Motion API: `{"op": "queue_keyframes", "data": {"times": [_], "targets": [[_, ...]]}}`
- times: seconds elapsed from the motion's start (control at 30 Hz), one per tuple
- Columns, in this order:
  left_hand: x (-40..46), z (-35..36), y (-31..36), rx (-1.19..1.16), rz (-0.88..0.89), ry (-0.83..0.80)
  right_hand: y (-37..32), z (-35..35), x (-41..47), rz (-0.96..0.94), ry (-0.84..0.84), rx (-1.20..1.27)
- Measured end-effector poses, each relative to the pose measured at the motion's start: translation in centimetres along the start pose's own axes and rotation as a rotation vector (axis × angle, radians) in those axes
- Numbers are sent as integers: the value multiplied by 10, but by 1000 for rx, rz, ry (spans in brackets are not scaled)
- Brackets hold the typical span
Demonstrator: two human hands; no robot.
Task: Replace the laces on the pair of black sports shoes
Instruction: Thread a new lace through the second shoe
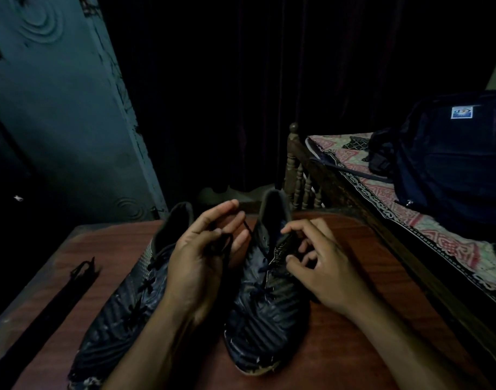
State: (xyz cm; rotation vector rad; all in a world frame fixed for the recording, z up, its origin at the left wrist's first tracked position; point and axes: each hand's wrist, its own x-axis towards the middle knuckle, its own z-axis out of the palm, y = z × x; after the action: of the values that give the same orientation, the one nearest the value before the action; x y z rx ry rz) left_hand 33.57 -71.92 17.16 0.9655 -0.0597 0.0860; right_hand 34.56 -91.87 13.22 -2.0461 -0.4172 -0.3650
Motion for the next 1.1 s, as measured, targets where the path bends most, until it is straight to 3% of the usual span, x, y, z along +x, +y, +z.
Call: {"op": "queue_keyframes", "data": {"times": [0.1, 0.27, 0.4, 0.5, 0.63, 0.7, 0.87, 0.97, 1.03, 1.1], "targets": [[-3, 2, -1, 121, 35, -44, -5, 1, -2, -10, -8, -12], [-3, -1, -6, 66, 54, -79, -11, 7, -6, -45, -41, -42], [-3, -2, -9, 109, 109, -210, -17, 11, -10, -76, -45, -66], [1, -8, -13, 406, 251, -261, -20, 13, -11, -90, -37, -76], [2, -15, -9, 983, 570, -210, -21, 14, -11, -85, -3, -99], [6, -22, -12, 1183, 614, -160, -21, 14, -11, -76, 9, -100], [3, -24, -19, 1182, 538, -129, -18, 14, -11, -69, 34, -91], [2, -23, -14, 1383, 712, -32, -14, 15, -10, -59, 43, -85], [3, -23, -10, 1481, 835, -123, -13, 15, -10, -63, 49, -84], [3, -23, -10, 1483, 787, -324, -12, 15, -10, -62, 53, -67]]}}
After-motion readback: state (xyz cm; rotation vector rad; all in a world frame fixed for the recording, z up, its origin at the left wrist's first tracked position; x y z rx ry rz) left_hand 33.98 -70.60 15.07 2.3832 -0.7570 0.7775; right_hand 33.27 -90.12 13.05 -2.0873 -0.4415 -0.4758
